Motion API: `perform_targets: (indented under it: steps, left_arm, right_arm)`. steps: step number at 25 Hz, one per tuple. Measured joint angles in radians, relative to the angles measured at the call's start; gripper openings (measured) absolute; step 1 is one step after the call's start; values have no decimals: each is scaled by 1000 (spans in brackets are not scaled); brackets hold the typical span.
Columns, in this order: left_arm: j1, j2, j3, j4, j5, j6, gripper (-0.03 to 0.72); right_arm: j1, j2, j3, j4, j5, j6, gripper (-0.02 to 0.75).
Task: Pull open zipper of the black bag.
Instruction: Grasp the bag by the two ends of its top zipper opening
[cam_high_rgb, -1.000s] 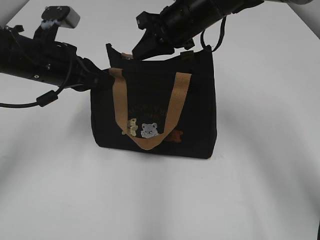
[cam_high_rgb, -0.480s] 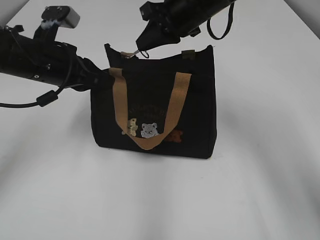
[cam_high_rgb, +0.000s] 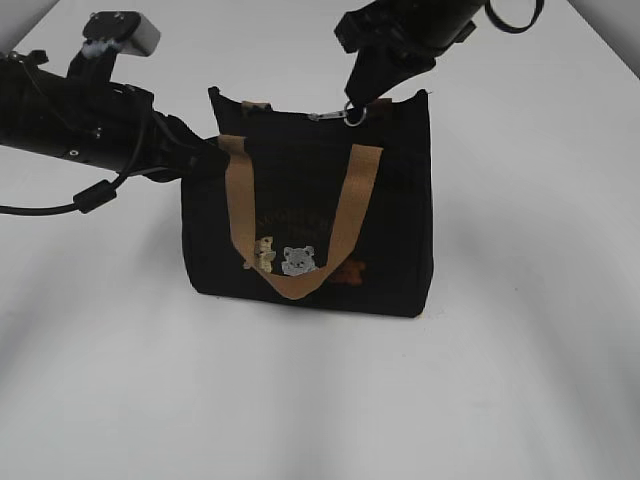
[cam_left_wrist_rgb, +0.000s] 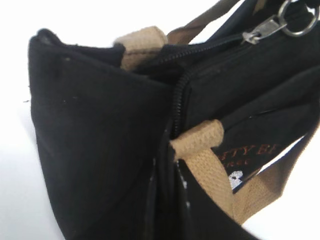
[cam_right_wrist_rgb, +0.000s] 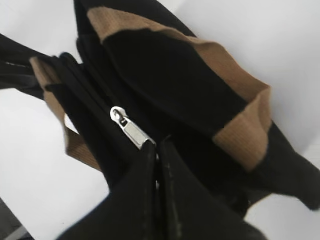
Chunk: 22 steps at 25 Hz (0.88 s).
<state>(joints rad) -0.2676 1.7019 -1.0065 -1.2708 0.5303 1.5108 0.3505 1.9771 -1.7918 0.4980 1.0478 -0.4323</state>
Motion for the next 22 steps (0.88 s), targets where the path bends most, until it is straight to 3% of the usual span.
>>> perform_targets:
  steps: [4, 13, 19, 22]
  left_arm:
    - [0, 0, 0, -1, -3, 0, 33]
    - [0, 0, 0, -1, -7, 0, 33]
    - [0, 0, 0, -19, -10, -2, 36]
    - [0, -1, 0, -28, -13, -14, 83]
  right_arm:
    - [0, -41, 0, -159, 55, 61, -1]
    - [0, -91, 0, -359, 135, 143, -1]
    - [0, -101, 0, -266, 122, 150, 16]
    - [0, -102, 0, -226, 119, 155, 172]
